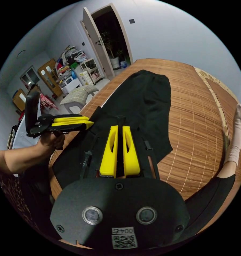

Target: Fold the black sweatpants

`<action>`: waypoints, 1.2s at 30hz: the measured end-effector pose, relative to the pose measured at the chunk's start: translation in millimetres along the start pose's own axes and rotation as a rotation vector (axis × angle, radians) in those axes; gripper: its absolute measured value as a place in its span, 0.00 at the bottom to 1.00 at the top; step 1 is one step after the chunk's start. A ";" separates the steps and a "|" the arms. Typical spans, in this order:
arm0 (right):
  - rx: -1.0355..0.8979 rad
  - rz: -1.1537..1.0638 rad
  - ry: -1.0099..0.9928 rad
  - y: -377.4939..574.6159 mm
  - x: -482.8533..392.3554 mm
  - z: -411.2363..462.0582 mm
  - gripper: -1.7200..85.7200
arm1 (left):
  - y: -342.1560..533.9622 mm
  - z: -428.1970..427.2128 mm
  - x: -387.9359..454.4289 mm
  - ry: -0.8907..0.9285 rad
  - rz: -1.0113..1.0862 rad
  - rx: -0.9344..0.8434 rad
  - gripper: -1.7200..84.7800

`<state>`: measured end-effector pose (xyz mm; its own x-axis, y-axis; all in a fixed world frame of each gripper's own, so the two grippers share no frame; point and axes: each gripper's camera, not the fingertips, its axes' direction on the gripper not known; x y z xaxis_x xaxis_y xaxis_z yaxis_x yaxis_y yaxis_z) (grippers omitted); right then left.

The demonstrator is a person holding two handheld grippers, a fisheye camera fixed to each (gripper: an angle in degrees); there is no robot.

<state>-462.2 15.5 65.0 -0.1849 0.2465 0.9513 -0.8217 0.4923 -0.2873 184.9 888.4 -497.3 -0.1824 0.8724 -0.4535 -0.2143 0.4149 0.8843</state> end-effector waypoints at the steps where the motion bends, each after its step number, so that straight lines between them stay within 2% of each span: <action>1: -0.016 0.015 0.004 -2.9 6.3 5.9 0.07 | 0.6 6.9 4.3 -0.019 0.010 0.004 0.05; 9: -0.145 0.113 0.033 -18.7 48.1 38.1 0.07 | -1.2 45.9 24.9 -0.110 0.077 -0.035 0.05; 15: -0.029 0.235 -0.057 -20.8 96.6 11.0 0.11 | -5.3 59.2 23.9 -0.104 0.066 -0.036 0.05; 18: 0.034 0.352 -0.225 -12.6 133.8 2.1 0.13 | -6.6 63.6 26.5 -0.133 0.082 -0.030 0.05; 21: 0.012 0.419 -0.387 -7.6 158.5 13.2 0.16 | -8.6 68.0 29.1 -0.172 0.099 -0.028 0.05; 30: -0.041 0.390 -0.305 -21.4 168.3 20.8 0.17 | -17.8 75.7 8.3 -0.163 0.094 -0.019 0.05; 36: -0.076 0.369 -0.399 -26.6 173.2 28.9 0.14 | -26.4 78.4 -23.3 -0.092 0.057 -0.018 0.05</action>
<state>-487.9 21.0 240.7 -0.6560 0.0857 0.7499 -0.6249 0.4955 -0.6032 270.0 877.5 -501.3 -0.1063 0.9149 -0.3895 -0.2236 0.3597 0.9059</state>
